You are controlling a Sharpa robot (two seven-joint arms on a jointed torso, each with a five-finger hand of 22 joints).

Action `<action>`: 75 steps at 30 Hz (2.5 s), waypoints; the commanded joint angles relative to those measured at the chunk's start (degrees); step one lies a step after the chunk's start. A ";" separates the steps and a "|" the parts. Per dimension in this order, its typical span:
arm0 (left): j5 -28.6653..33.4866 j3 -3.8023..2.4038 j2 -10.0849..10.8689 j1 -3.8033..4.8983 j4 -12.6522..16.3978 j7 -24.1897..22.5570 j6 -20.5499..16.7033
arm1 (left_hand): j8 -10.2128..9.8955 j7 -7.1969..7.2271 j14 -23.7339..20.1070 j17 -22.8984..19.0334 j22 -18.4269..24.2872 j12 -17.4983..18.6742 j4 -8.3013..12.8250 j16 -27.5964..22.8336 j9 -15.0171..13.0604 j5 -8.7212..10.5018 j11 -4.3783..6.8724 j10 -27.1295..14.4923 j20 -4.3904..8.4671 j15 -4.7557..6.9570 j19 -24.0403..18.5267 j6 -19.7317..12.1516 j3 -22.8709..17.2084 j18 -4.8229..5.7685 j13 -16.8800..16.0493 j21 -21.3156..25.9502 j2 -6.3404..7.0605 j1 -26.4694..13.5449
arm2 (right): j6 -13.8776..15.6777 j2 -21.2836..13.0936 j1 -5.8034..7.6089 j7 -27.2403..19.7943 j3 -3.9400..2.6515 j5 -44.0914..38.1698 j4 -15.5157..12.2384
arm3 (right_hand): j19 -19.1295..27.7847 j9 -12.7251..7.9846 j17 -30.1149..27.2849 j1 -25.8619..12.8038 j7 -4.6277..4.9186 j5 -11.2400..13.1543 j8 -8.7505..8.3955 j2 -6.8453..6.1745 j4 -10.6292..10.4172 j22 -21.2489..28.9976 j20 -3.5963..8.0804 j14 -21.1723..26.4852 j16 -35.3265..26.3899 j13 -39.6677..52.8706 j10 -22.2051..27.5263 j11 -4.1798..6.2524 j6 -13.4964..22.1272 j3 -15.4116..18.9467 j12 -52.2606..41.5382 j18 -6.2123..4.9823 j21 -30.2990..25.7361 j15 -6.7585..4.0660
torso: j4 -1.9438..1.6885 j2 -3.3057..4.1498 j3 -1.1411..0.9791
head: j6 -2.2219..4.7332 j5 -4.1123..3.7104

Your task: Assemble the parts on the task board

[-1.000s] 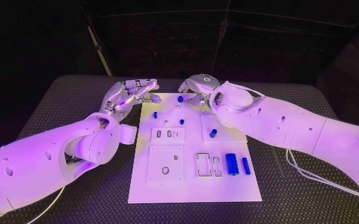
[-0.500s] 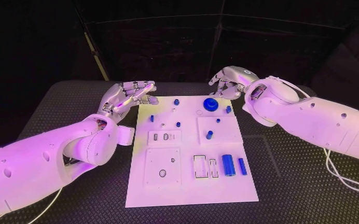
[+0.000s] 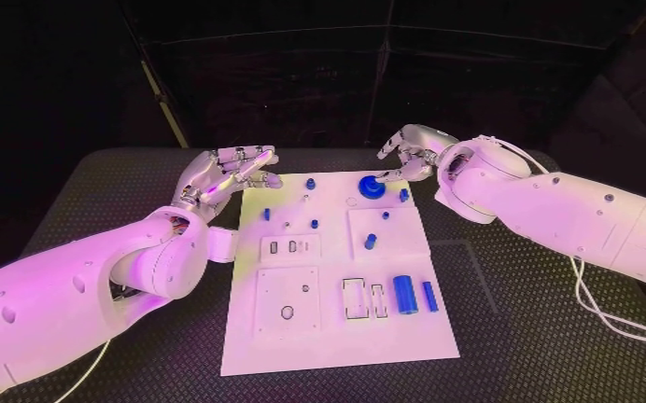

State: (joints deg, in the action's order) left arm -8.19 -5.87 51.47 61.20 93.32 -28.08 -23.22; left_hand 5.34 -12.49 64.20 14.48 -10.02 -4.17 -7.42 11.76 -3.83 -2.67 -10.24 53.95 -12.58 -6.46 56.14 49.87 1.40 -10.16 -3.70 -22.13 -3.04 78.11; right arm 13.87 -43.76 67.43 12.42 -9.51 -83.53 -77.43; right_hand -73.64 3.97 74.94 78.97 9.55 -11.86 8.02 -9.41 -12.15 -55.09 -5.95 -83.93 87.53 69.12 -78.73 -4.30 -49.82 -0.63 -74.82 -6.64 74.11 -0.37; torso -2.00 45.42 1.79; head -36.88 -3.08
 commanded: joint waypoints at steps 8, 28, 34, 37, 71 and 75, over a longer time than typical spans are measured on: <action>-0.25 -0.05 -0.34 0.06 -0.26 -0.22 0.82 | -0.39 -0.14 -0.14 0.10 0.08 0.28 0.40 -0.21 0.02 -0.22 0.01 -0.04 -0.09 -0.33 -0.10 0.34 0.09 -0.17 0.02 0.03 -0.42 0.07 | -5.75 2.61 -0.01 3.28 -0.01 0.48 2.16 | -0.43 0.08 9.87 1.83 0.12 -0.17 1.07 0.51 -2.84 -0.96 -0.29 -5.02 0.74 4.32 -1.50 -0.32 0.74 0.45 -3.34 0.37 0.78 0.61 | 0.02 0.02 0.07 | -0.64 0.20; -0.25 -0.05 -0.56 0.05 -0.50 -0.32 0.58 | -0.49 -0.14 -0.13 0.23 0.10 0.33 0.49 -0.37 0.03 -0.22 0.05 -0.02 -0.08 -0.30 -0.13 0.40 0.12 -0.19 0.04 0.05 -0.46 0.10 | -8.49 3.53 -0.23 4.23 0.02 -0.79 3.27 | -0.80 0.29 10.80 3.15 -0.22 -0.38 2.72 1.83 -2.79 -2.09 -0.23 -5.19 1.09 7.57 -2.89 -0.09 -0.65 0.22 -5.85 0.54 1.43 0.47 | 0.00 -0.01 -0.03 | -1.02 0.13; -0.25 -0.05 -0.55 0.05 -0.55 -0.34 0.54 | -0.49 -0.14 -0.13 0.23 0.10 0.33 0.49 -0.37 0.03 -0.22 0.05 -0.02 -0.08 -0.30 -0.13 0.40 0.12 -0.19 0.04 0.05 -0.46 0.10 | -8.80 3.80 -0.35 4.15 0.02 -0.96 3.57 | -0.83 0.30 10.85 3.41 -0.30 -0.40 2.98 2.13 -2.50 -2.19 -0.19 -5.20 1.11 7.95 -3.06 -0.03 -0.92 0.12 -6.12 0.55 1.49 0.43 | 0.07 -0.02 -0.04 | -1.18 0.29; -0.25 -0.05 -0.55 0.05 -0.56 -0.35 0.54 | -0.49 -0.14 -0.13 0.23 0.10 0.33 0.49 -0.37 0.03 -0.22 0.05 -0.02 -0.08 -0.30 -0.13 0.40 0.12 -0.19 0.04 0.05 -0.46 0.10 | -8.87 3.94 -0.41 4.05 0.03 -1.12 3.66 | -0.85 0.31 10.93 3.56 -0.33 -0.41 3.10 2.27 -2.33 -2.26 -0.16 -5.21 1.14 8.14 -3.15 0.01 -1.07 0.07 -6.25 0.56 1.53 0.40 | 0.09 -0.03 -0.05 | -1.26 0.33; -0.25 -0.06 -0.62 0.04 -0.77 -0.08 0.82 | -0.58 -0.20 -0.14 0.32 0.11 0.41 0.60 -0.48 0.04 -0.22 0.02 -0.15 -0.08 -0.31 -0.16 0.39 0.11 -0.19 0.06 0.06 -0.51 0.19 | -7.72 5.55 -1.64 6.18 0.06 -14.30 3.85 | -1.50 0.38 11.75 3.28 -0.99 -1.92 4.79 3.67 -1.05 -3.70 0.23 -5.37 1.43 10.56 -4.61 0.58 -3.36 0.07 -7.98 0.80 2.34 -0.07 | 0.02 -0.01 -0.14 | -1.61 0.33; -0.25 -0.06 -0.59 0.04 -0.76 -0.04 0.82 | -0.58 -0.20 -0.14 0.32 0.11 0.41 0.60 -0.48 0.04 -0.22 0.02 -0.15 -0.08 -0.31 -0.16 0.39 0.11 -0.19 0.06 0.06 -0.51 0.19 | -7.07 5.52 -1.75 5.91 0.06 -14.46 3.57 | -1.56 0.30 11.80 4.35 -1.16 -2.15 5.09 5.05 0.00 -3.86 0.43 -5.38 1.44 11.10 -4.98 0.78 -4.19 -1.09 -8.31 0.83 2.44 -0.27 | 0.05 -0.05 -0.14 | -1.62 0.40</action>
State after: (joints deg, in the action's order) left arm -8.20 -5.86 50.92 61.19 92.47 -27.92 -23.04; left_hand 5.13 -12.49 64.20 14.71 -10.00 -3.94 -7.26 11.54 -3.83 -2.66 -10.24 53.95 -12.58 -6.46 56.14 49.87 1.56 -10.17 -3.70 -22.13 -3.04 78.11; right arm 7.00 -38.23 65.93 17.56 -9.66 -96.24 -73.84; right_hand -74.86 4.21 74.91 83.34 8.30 -14.05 12.78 -4.96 -12.33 -58.88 -5.52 -84.03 88.65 74.93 -83.33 -3.38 -53.68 -1.67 -82.91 -6.66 76.32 -0.30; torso -1.96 45.42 1.64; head -38.49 -2.70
